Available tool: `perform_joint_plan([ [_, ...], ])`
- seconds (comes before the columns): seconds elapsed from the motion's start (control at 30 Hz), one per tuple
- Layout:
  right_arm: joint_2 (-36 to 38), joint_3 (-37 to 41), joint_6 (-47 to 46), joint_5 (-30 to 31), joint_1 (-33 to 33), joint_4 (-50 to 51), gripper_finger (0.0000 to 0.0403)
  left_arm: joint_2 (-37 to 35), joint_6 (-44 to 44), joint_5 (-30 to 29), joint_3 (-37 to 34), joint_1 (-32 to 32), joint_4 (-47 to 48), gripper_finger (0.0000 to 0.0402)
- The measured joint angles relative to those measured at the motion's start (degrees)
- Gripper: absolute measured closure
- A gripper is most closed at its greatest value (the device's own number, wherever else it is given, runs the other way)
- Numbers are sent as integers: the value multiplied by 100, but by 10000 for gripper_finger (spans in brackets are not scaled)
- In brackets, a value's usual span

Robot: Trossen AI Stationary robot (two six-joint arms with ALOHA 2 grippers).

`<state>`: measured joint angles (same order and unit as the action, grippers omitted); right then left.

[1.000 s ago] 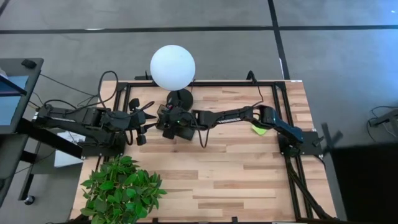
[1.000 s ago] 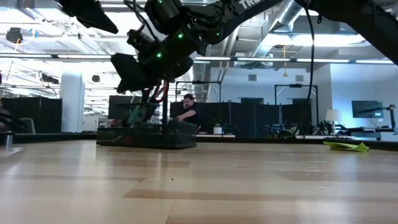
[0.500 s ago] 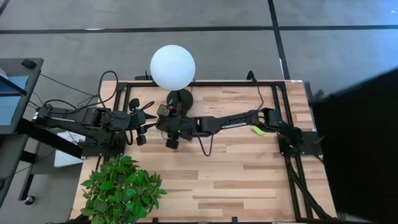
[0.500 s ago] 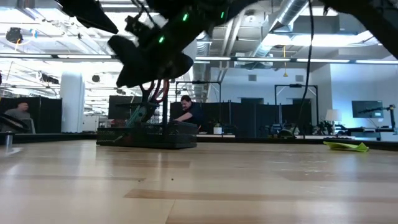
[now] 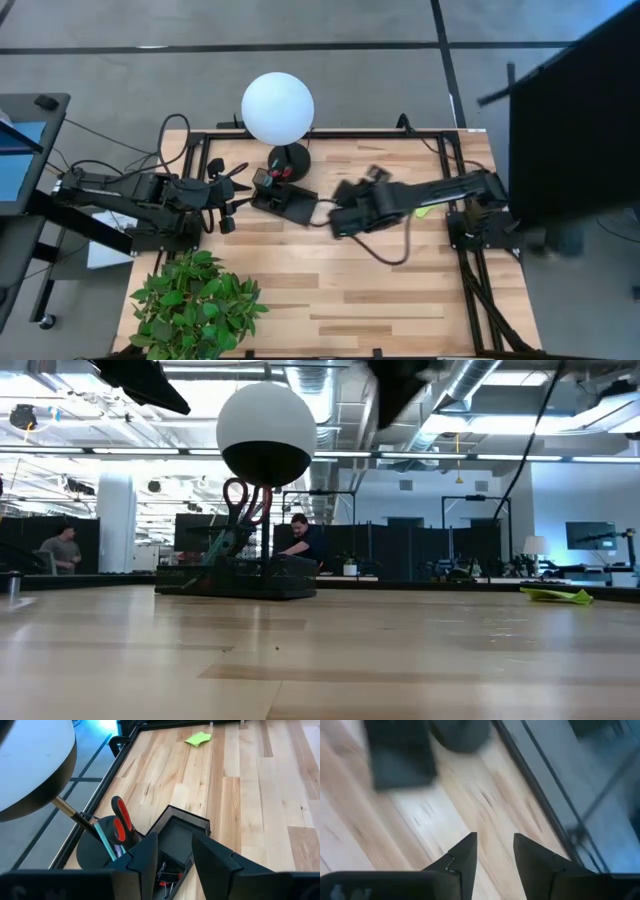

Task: Pick and place office supplies into organizer
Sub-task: Put the green sticky note into the black desk organizer

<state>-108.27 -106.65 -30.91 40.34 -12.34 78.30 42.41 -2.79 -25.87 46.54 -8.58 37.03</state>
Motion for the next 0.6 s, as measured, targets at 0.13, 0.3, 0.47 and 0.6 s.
perform_joint_plan([
  [0.13,427,58,-1399,14,-114,1212,280,0,0,0,0,0,-1,284],
  [0.3,1182,1318,-1592,9,-50,645,280,-2,0,0,-2,0,0,284],
  [0.47,1685,3054,-2954,-617,125,949,280,0,0,-1,-2,-1,-1,284],
  [0.6,2060,4093,-3044,-1124,121,326,280,0,0,0,-2,-1,5,284],
])
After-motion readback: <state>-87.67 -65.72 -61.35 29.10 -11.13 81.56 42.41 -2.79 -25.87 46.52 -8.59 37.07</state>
